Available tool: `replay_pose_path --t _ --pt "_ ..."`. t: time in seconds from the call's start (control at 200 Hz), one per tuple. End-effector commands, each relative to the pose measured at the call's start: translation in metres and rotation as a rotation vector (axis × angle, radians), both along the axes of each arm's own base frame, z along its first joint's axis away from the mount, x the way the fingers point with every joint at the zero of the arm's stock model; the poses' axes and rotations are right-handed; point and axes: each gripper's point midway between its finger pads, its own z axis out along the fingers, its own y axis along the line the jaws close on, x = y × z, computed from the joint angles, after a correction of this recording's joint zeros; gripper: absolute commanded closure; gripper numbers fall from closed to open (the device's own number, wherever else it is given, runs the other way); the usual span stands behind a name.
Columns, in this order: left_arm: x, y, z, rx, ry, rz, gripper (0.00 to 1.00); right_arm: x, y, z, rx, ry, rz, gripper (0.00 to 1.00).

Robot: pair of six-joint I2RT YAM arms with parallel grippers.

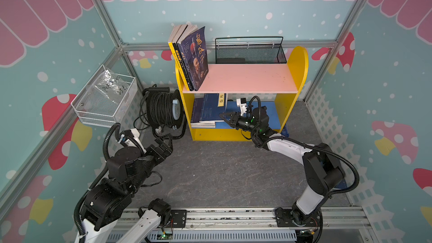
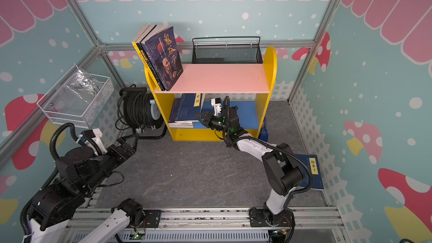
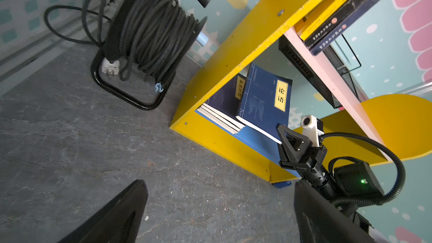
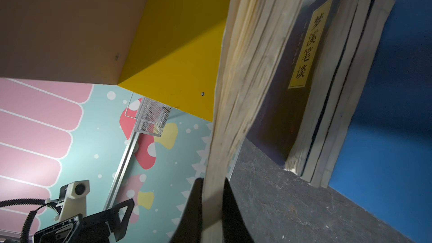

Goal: Stacking books/files
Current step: Place the book on the bookshelf.

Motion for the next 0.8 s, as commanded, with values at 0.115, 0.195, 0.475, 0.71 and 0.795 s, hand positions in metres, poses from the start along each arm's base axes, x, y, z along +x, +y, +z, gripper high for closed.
replay_pose_path --t 0.115,0.195,0.475,0.71,0.795 --pt "-0.023 0.032 -0.022 -0.011 0.04 0.143 0.01 0.029 0.022 0.002 -0.02 -0.042 0.018 1.0" --pt "-0.028 0.036 -0.023 -0.019 0.038 0.158 0.01 0.036 0.031 -0.016 -0.051 -0.004 0.019 1.0" --pt "-0.034 0.042 -0.028 -0.031 0.035 0.183 0.01 0.045 0.044 -0.042 -0.088 0.057 0.02 1.0" --pt "-0.032 0.043 -0.028 -0.012 0.041 0.189 0.01 0.048 0.054 -0.05 -0.128 0.099 0.019 1.0" --pt "-0.033 0.045 -0.028 -0.012 0.038 0.195 0.01 0.046 0.055 -0.052 -0.134 0.118 0.017 1.0"
